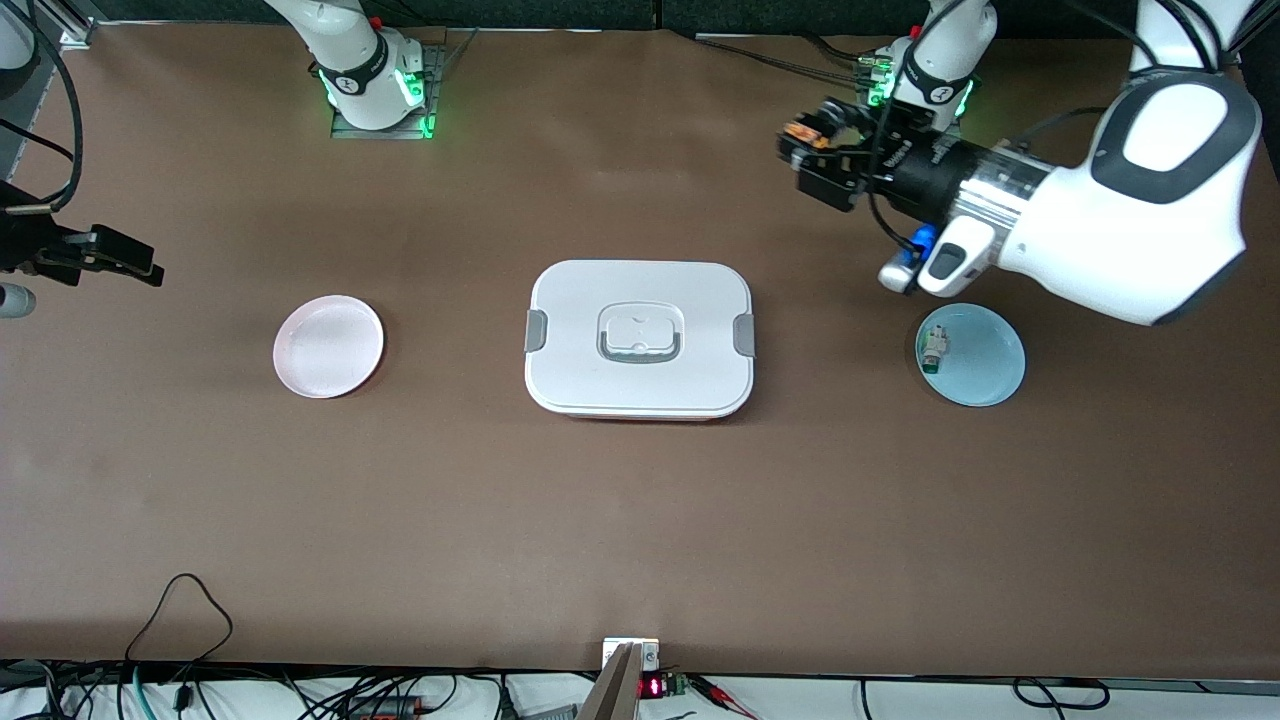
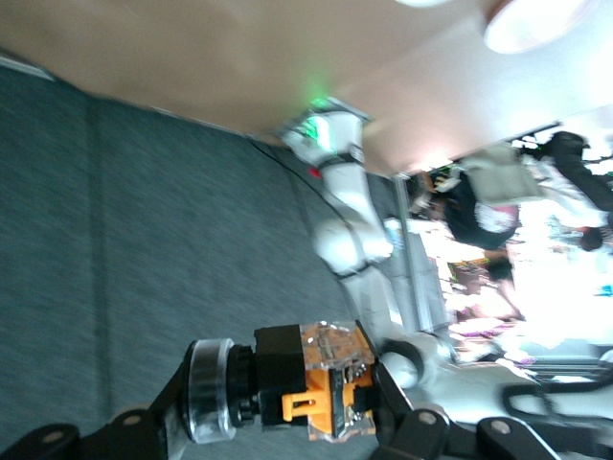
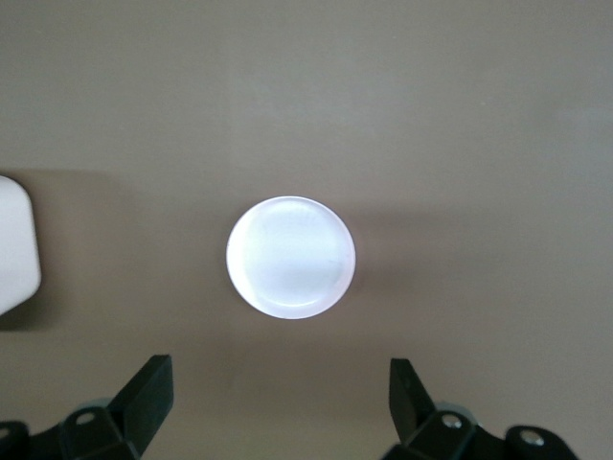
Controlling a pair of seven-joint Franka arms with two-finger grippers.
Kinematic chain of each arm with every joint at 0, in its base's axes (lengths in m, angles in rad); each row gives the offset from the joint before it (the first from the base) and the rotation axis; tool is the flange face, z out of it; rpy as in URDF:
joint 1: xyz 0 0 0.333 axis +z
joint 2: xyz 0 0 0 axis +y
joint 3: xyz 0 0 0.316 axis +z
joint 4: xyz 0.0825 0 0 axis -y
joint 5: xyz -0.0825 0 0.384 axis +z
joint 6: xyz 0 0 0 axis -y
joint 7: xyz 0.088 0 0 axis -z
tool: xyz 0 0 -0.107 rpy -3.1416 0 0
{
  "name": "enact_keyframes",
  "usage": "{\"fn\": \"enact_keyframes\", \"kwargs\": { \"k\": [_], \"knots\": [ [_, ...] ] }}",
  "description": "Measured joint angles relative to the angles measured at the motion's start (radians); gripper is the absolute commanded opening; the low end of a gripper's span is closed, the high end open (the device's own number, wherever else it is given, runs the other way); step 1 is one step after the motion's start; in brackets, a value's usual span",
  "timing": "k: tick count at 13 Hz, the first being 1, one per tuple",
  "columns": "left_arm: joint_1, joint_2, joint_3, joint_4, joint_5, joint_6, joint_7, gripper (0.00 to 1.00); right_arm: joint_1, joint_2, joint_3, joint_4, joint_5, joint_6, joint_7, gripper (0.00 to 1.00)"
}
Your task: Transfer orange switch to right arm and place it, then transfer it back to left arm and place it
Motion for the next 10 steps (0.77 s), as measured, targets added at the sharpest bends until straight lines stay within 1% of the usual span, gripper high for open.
{"fn": "enact_keyframes", "kwargs": {
  "k": [1,3,5,8,10],
  "knots": [
    [-0.045,0.000,-0.002,0.001,-0.031,0.072,-0.062,0.03,-0.003,0.000,-0.004,0.000,0.051,-0.017,0.000,1.00],
    [-0.139,0.003,-0.003,0.004,-0.105,0.236,-0.161,0.02,-0.015,0.000,-0.015,0.000,0.184,-0.063,-0.002,1.00],
    [-0.212,0.015,-0.003,0.005,-0.168,0.383,-0.204,0.02,-0.029,0.001,-0.020,0.000,0.300,-0.096,-0.011,1.00],
    [-0.254,0.059,-0.002,0.005,-0.251,0.499,-0.209,0.02,-0.032,0.002,-0.021,0.000,0.445,-0.157,-0.017,1.00],
    [-0.256,0.082,-0.001,0.007,-0.300,0.534,-0.208,0.02,-0.037,0.013,-0.021,-0.005,0.569,-0.192,-0.019,1.00]
  ]
}}
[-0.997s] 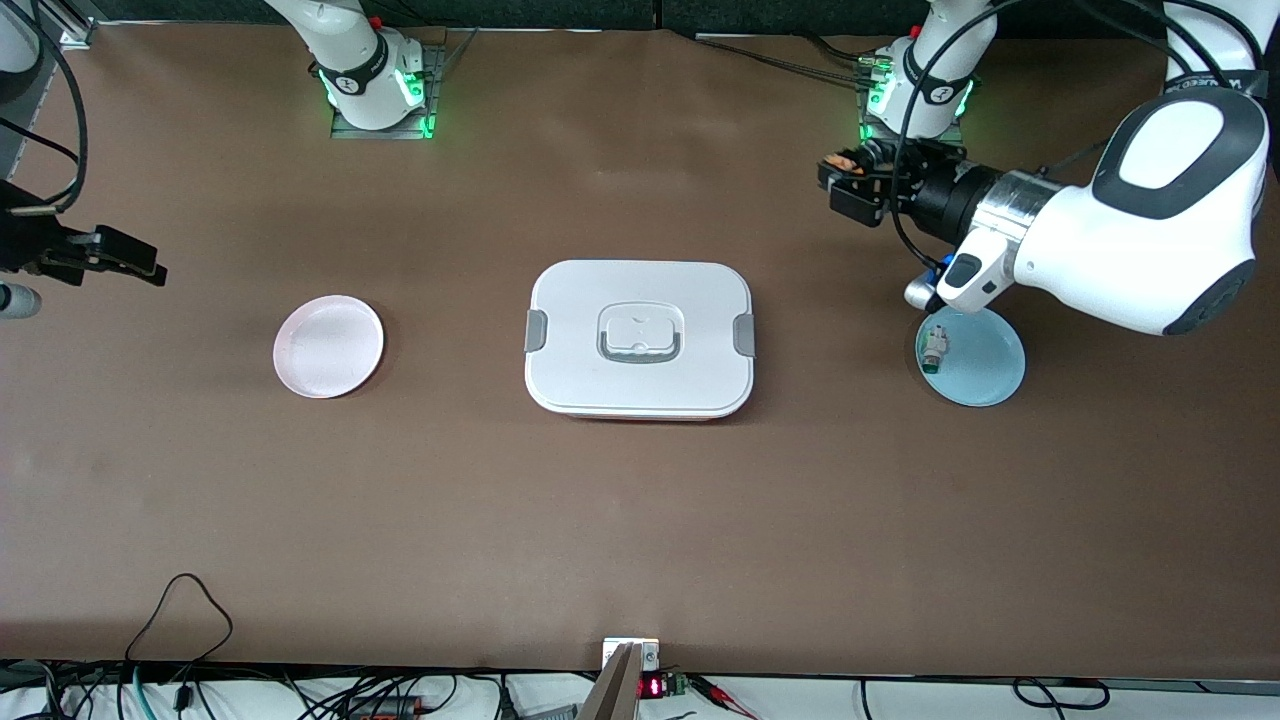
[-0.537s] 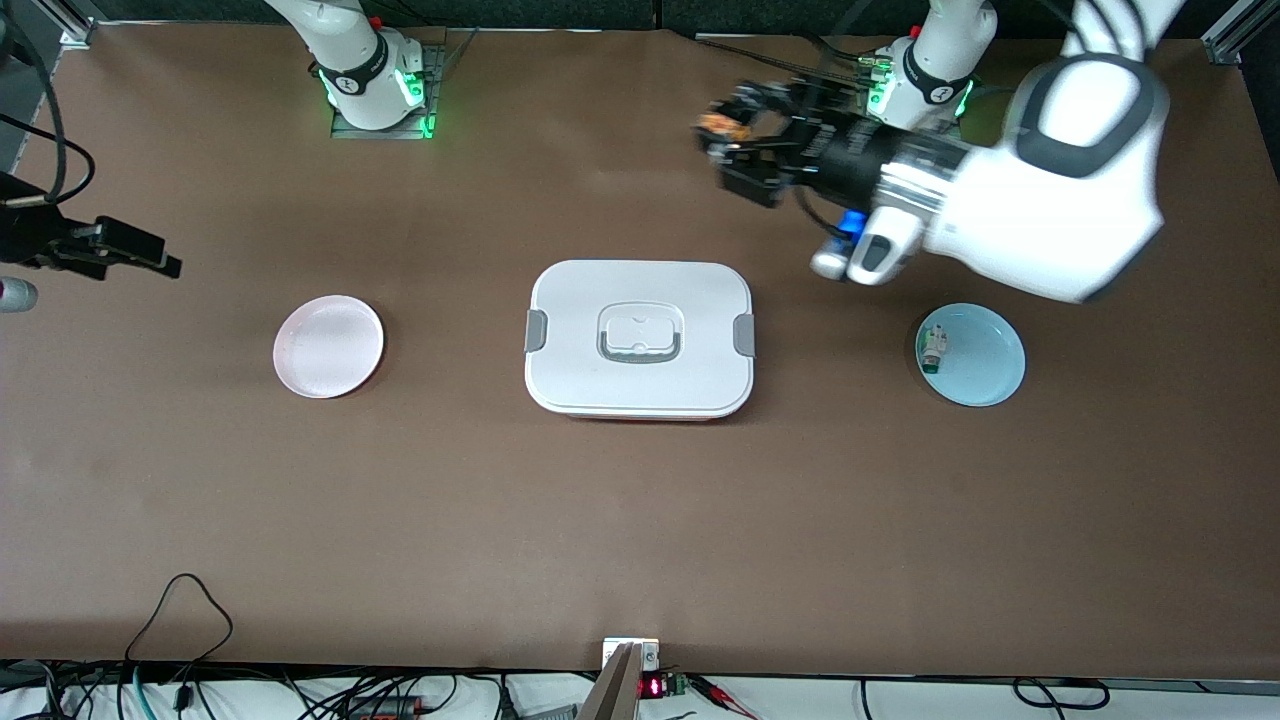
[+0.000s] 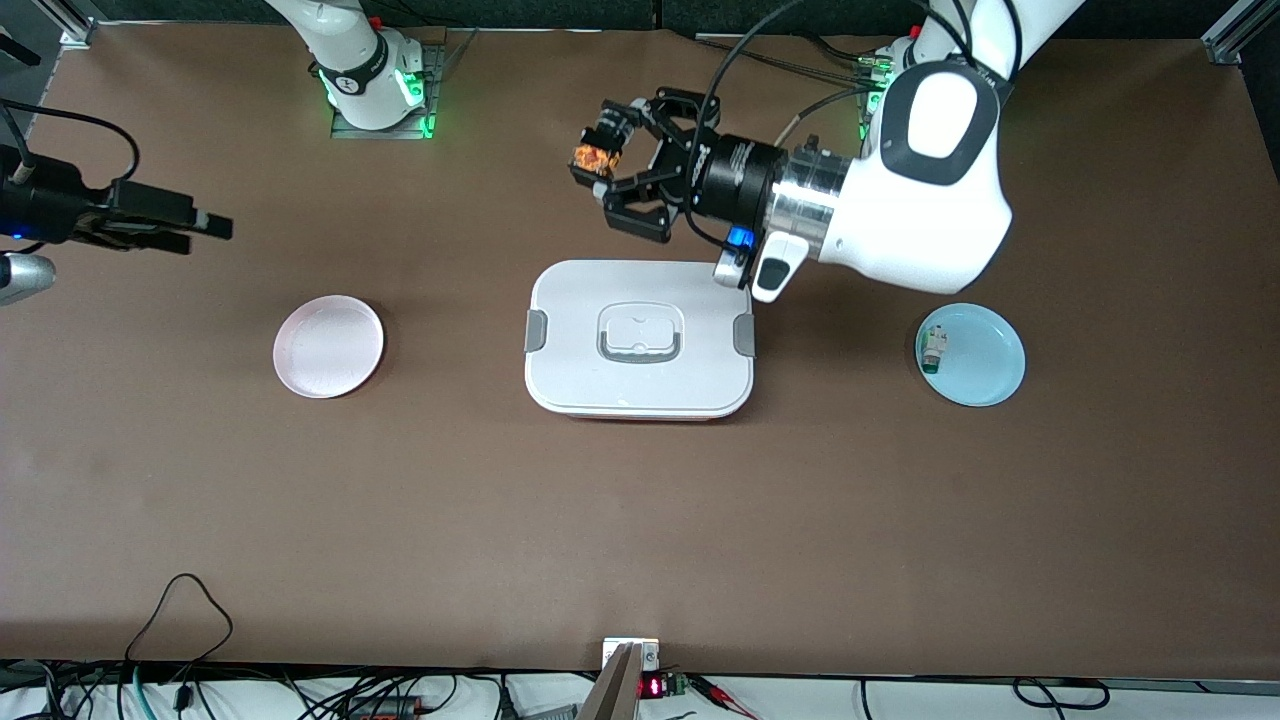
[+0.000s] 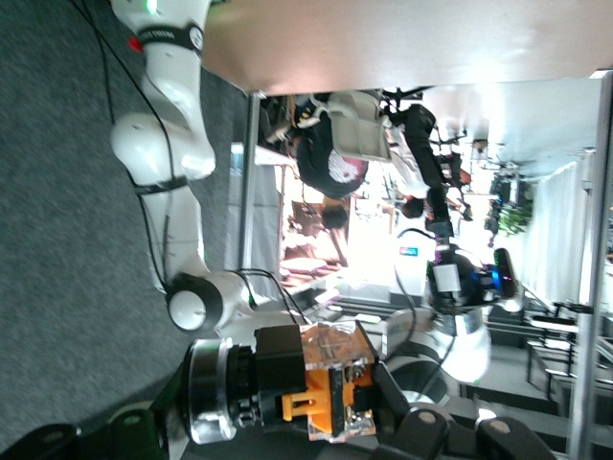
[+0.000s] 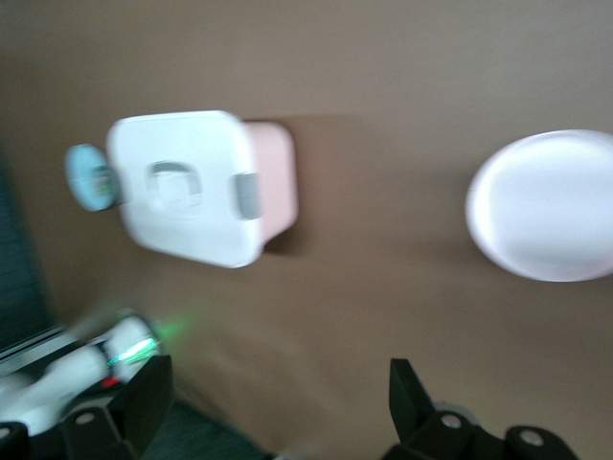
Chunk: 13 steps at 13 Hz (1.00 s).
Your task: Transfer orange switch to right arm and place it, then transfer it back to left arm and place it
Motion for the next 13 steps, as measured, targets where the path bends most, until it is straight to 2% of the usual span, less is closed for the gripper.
{"fn": "enact_keyframes", "kwargs": {
  "k": [5,10,13],
  "knots": [
    [-0.020,0.012,0.000,0.009,-0.022,0.049,-0.004,0.02,-0.013,0.047,0.003,-0.078,0.371,0.028,-0.110,1.00],
    [-0.022,0.013,0.002,0.012,-0.022,0.051,-0.007,0.02,0.113,0.048,0.016,-0.148,0.690,0.172,-0.128,1.00],
    [-0.022,0.013,0.003,0.012,-0.022,0.052,-0.008,0.02,0.202,0.048,0.019,-0.157,0.769,0.270,-0.178,1.00]
  ]
}}
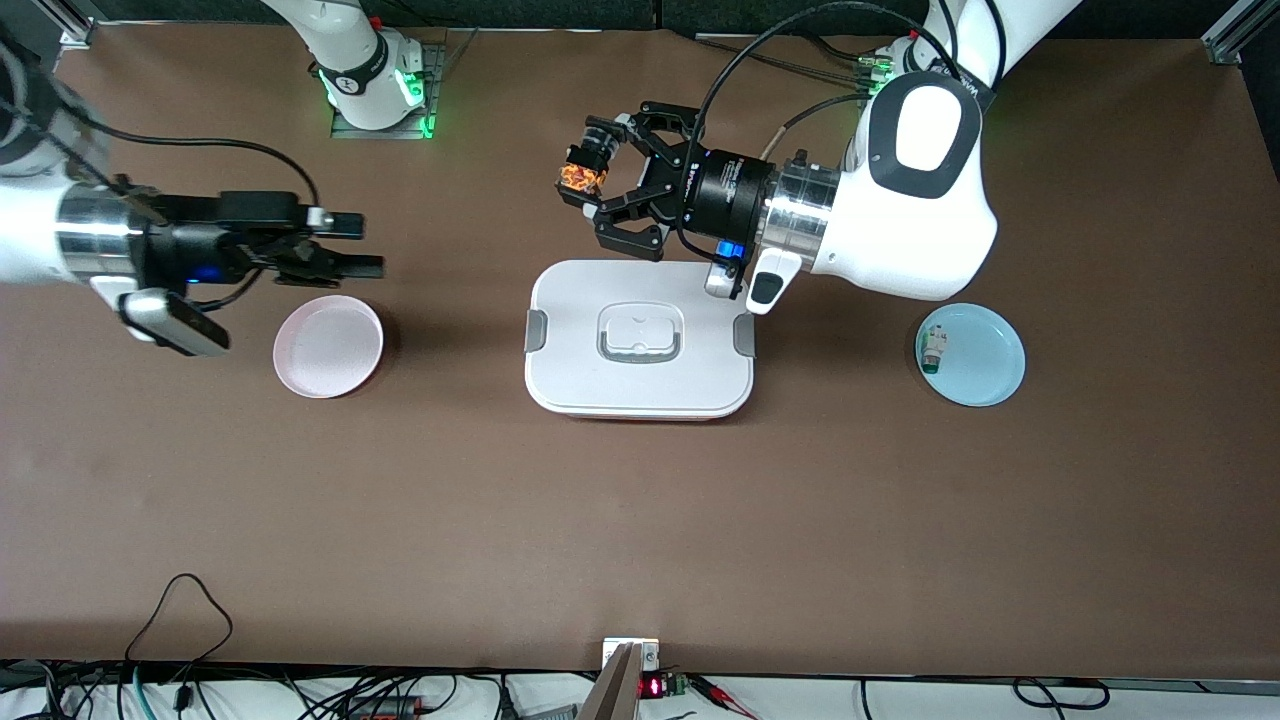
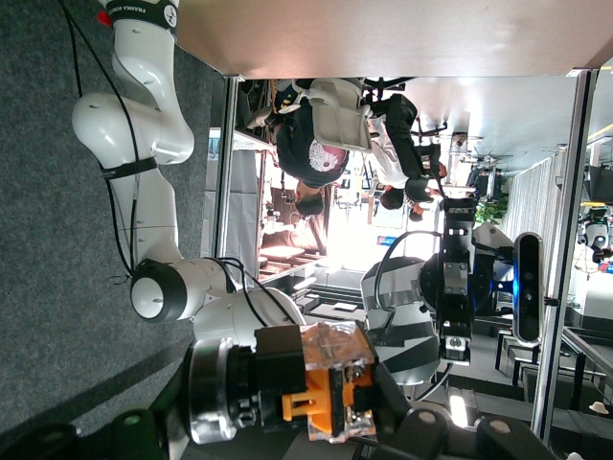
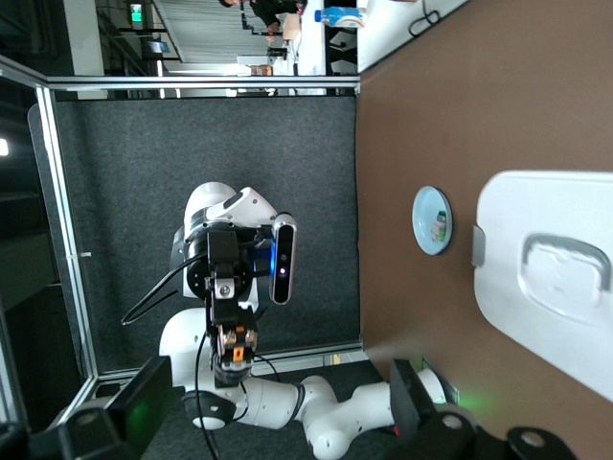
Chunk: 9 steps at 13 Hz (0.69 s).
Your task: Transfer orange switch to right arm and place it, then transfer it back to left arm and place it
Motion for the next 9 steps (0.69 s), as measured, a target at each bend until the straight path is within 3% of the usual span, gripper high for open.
{"fn": "enact_keyframes", "kwargs": {
  "k": [9],
  "knots": [
    [0.000,0.000,0.003,0.001,0.000,0.000,-0.001,0.02,0.228,0.002,0.003,-0.019,0.191,0.289,-0.018,1.00]
  ]
}}
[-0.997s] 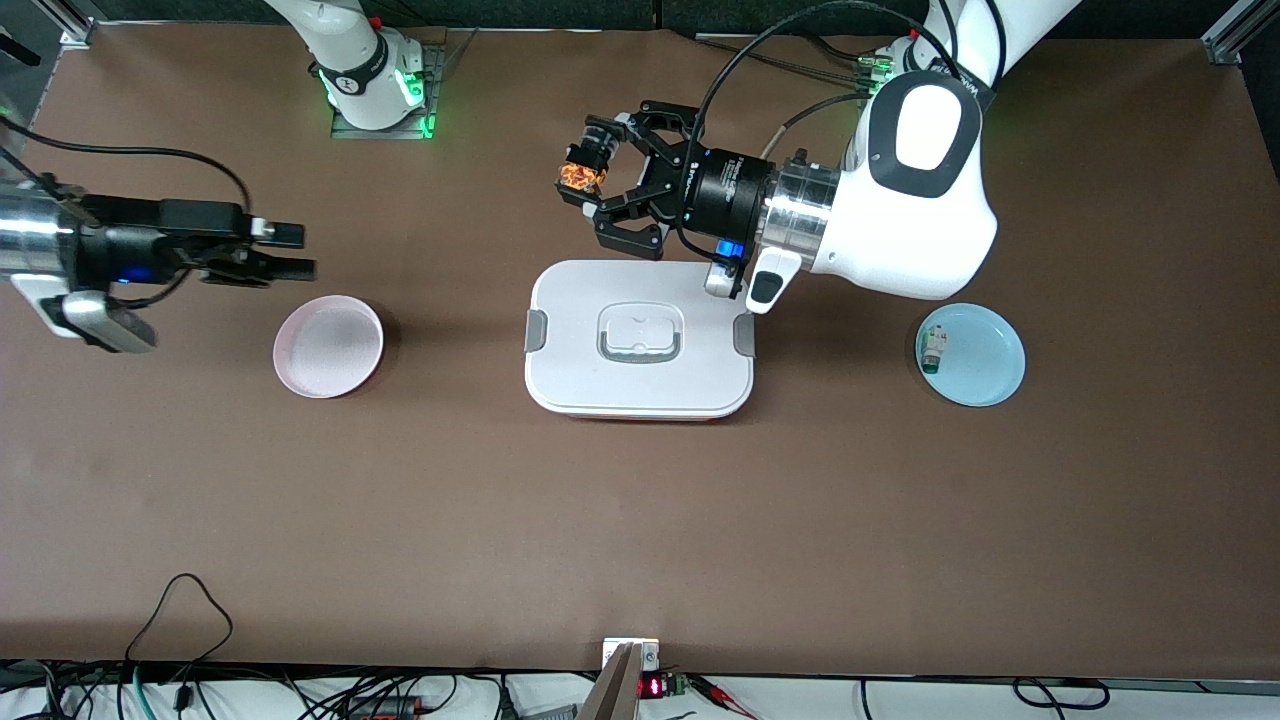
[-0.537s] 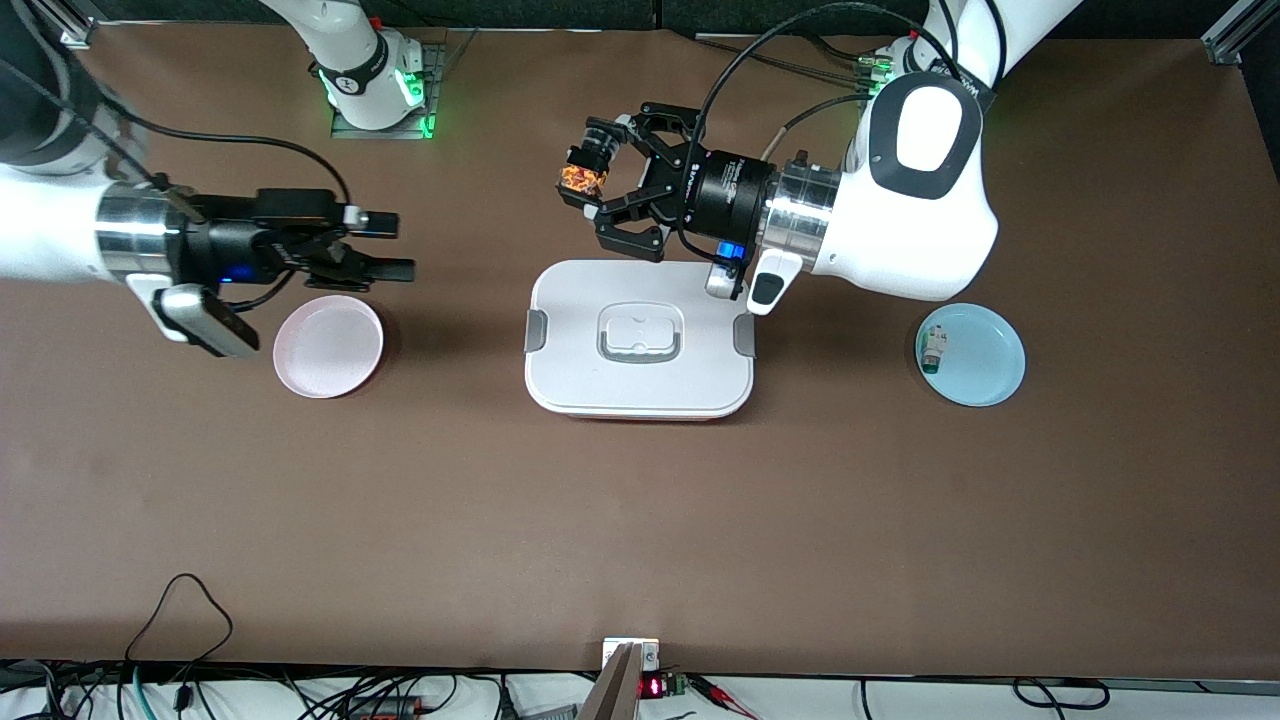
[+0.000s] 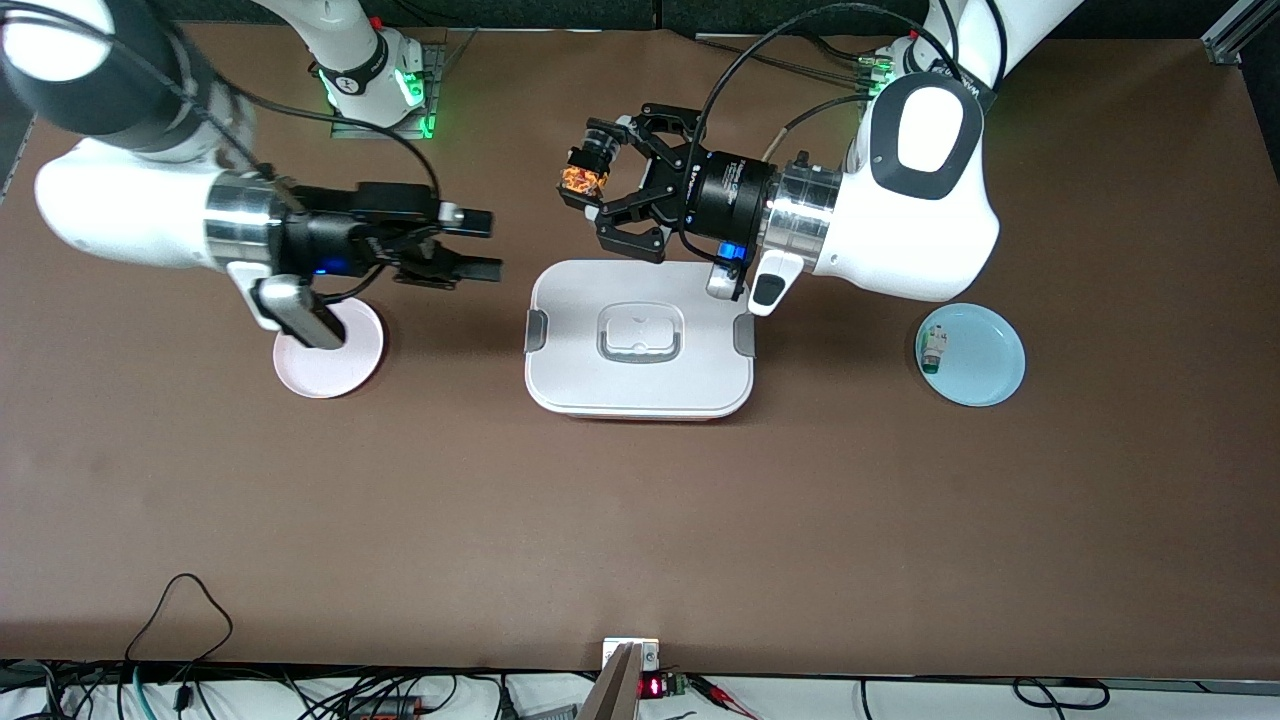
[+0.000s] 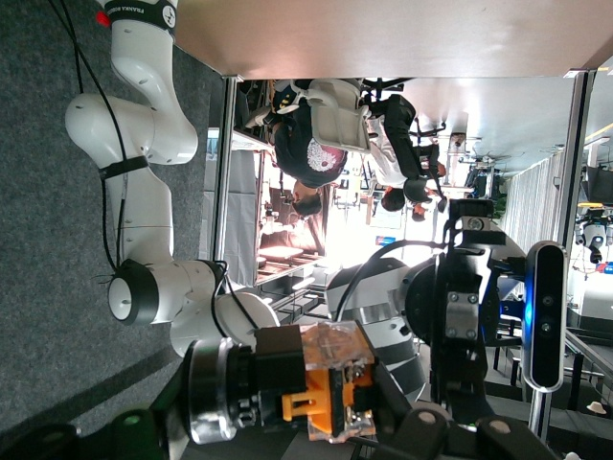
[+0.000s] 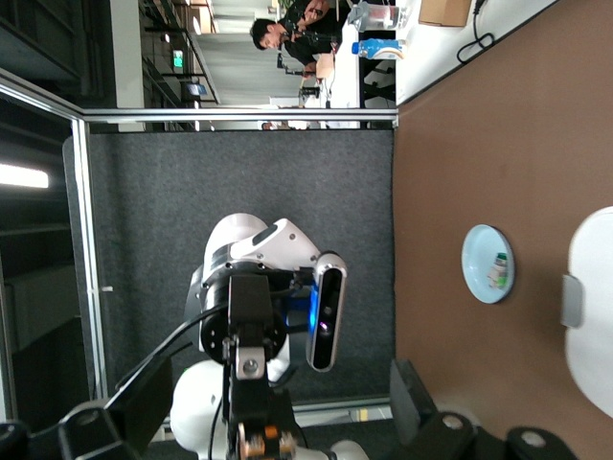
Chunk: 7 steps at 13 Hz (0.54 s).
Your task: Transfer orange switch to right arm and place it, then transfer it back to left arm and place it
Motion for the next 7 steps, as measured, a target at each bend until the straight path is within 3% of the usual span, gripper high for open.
{"fn": "enact_keyframes", "kwargs": {
  "k": [3,7],
  "knots": [
    [0.000,0.000,0.001,0.000,0.000,0.001,0.000,0.02,0.065,0.020,0.001,-0.006,0.092,0.027,0.000,1.00],
    [0.000,0.000,0.005,0.001,0.000,0.003,-0.001,0.02,0.086,0.033,0.000,-0.006,0.107,0.033,0.000,0.99]
  ]
}}
